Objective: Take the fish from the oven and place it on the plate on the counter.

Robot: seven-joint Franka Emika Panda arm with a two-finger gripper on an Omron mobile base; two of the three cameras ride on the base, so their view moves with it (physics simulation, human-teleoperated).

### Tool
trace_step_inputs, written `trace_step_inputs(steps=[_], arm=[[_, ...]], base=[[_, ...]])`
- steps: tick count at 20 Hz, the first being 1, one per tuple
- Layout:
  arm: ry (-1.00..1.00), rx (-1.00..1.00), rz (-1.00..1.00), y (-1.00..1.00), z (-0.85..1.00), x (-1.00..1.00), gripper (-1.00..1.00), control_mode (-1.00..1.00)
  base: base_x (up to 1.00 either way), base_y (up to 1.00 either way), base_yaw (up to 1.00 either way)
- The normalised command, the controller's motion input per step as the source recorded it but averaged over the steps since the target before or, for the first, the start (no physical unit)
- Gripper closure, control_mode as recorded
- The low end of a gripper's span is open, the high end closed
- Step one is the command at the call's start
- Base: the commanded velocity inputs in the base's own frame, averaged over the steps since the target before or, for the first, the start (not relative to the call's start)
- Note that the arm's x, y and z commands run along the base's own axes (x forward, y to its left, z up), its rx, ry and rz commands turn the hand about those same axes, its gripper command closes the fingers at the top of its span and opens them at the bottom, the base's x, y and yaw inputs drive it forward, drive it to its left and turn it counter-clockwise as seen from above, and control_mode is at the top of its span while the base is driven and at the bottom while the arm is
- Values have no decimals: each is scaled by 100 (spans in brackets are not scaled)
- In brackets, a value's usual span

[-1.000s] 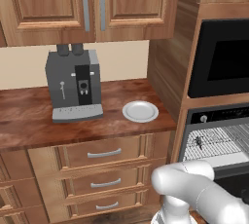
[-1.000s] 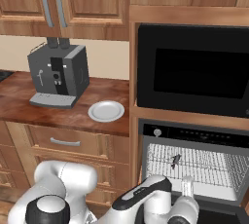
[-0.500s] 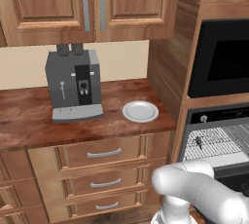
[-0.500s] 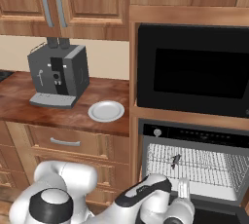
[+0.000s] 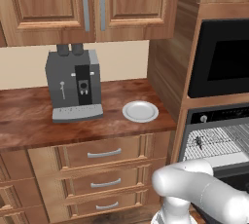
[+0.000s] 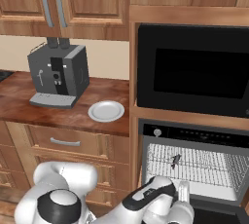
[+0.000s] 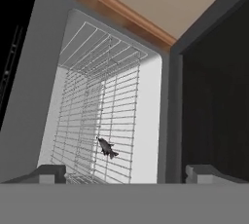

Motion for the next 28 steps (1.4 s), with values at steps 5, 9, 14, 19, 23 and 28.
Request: trace_step_inputs(steps=[5, 9, 14, 19, 23, 28], arm=[[0, 0, 0, 0, 0, 17, -100, -100], [6, -7, 2, 0, 0, 21, -100, -100], [13, -17, 15, 0, 0, 9, -100, -100], [13, -33, 26, 7, 0, 0, -100, -100], [9, -37, 30, 1, 0, 0, -100, -100], [7, -34, 29, 6, 0, 0, -100, -100]], base=[[0, 0, 0], [0, 0, 0], [0, 0, 0], [0, 0, 0], [0, 0, 0], [0, 0, 0]])
